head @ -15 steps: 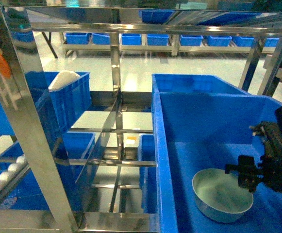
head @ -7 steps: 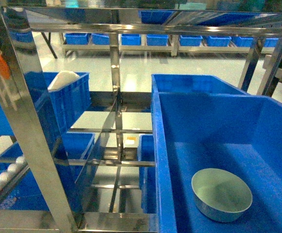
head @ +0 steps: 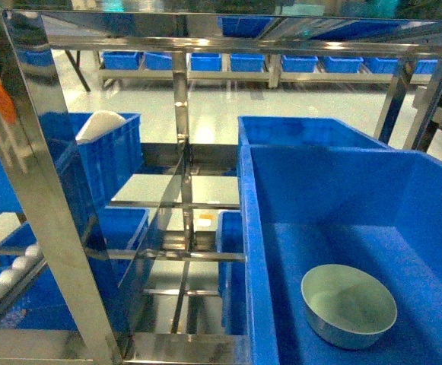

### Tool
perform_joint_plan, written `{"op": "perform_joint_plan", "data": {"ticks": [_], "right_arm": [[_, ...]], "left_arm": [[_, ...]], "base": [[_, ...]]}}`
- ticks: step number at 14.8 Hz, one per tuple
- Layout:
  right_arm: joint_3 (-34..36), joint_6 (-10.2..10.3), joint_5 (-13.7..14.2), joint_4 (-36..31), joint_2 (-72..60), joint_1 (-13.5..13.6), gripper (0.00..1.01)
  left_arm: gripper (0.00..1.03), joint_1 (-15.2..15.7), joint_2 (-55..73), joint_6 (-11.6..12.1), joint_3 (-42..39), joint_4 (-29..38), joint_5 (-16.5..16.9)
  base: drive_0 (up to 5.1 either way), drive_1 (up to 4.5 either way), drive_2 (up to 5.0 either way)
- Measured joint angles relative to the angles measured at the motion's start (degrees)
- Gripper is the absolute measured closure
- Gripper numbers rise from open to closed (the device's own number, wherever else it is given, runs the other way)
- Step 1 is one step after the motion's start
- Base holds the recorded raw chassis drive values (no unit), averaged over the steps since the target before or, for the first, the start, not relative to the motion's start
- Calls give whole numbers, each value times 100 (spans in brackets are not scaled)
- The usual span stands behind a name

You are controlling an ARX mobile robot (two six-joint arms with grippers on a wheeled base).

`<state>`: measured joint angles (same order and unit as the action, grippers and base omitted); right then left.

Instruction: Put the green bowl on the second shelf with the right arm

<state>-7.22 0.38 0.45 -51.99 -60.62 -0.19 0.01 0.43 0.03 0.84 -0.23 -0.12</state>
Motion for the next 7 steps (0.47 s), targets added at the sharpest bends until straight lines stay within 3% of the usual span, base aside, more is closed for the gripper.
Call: {"op": "perform_joint_plan", "data": {"ticks": [1, 7], "right_arm": [[236, 0, -28, -352, -15, 17, 98], [638, -22, -28, 1167, 1845, 17, 99]], "left_arm": [[5, 0, 0, 0, 0, 0, 9], [5, -2, 0, 0, 0, 0, 7]], "base": [[0, 0, 0], [0, 0, 0]]}}
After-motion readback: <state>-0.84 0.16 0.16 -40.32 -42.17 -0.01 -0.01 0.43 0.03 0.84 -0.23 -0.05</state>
